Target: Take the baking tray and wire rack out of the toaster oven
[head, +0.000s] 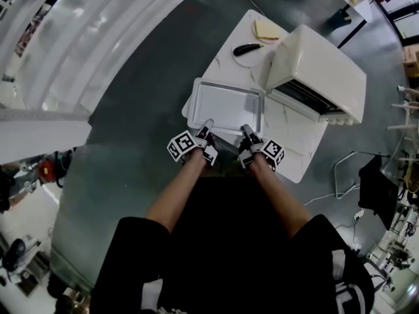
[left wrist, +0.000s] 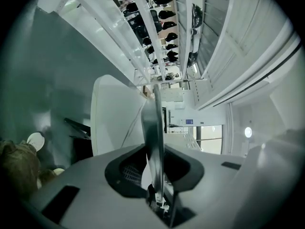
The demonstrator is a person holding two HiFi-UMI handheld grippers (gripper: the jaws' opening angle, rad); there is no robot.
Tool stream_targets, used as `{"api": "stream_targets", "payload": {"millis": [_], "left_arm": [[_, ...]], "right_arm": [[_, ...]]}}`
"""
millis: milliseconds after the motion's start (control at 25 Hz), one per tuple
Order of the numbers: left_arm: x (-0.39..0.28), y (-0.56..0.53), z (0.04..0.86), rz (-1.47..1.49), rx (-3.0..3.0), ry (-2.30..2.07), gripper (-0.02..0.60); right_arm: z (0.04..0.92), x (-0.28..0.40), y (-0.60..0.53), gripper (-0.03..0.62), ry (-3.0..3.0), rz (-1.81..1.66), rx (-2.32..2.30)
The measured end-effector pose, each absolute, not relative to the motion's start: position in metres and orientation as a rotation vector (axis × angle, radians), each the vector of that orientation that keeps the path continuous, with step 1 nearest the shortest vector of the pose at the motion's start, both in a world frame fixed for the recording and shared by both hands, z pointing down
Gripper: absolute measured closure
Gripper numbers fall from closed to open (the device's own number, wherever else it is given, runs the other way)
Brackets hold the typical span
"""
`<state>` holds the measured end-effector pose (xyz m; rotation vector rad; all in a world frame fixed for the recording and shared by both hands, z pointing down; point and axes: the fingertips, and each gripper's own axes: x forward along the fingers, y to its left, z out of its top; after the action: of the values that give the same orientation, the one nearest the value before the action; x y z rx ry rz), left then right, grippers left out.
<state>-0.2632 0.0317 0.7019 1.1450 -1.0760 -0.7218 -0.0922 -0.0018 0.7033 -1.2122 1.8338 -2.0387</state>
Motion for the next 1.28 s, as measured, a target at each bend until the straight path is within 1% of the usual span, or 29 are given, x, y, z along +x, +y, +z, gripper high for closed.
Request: {"api": "stream_targets", "payload": {"millis": [160,360,600,840,1000,1080,1120,1280], "left_arm": [[-0.271,0.026,0.716,-0.683,1.107,-1.083,0.483],[-0.276,0.017,0.732,-0.555,1.114,-1.088,0.476],[-0.285,0.015,0.749,-0.283,1.16,-1.098,0.469],[-0.294,0.017,0.761,-0.112,1.097,-1.094,0.462],[-0.307,0.012,0.761,-0.015,1.137,-1.108,0.433],[-0.313,0.011,0.761,0.011,1.148,-1.105,0.425],[-0.317,0.01,0.761,0.023,1.149,-1.112,0.425],[-0.334,0.008,0.761,0.079,1.149,-1.167,0.423]], "right_arm": [[0.713,-0.102,-0.01,0.468,1.826,-2.063,-1.221],[0.73,-0.106,-0.013,0.465,1.792,-2.109,-1.283],[0.745,-0.12,-0.002,0.465,1.802,-2.256,-1.337],[0.746,-0.124,0.002,0.457,1.819,-2.321,-1.39],[0.748,-0.114,-0.002,0.411,1.856,-2.338,-1.506],[0.749,-0.114,0.0,0.353,1.86,-2.373,-1.524],[0.749,-0.116,0.002,0.334,1.861,-2.397,-1.519],[0.749,-0.122,0.013,0.311,1.876,-2.484,-1.506]]}}
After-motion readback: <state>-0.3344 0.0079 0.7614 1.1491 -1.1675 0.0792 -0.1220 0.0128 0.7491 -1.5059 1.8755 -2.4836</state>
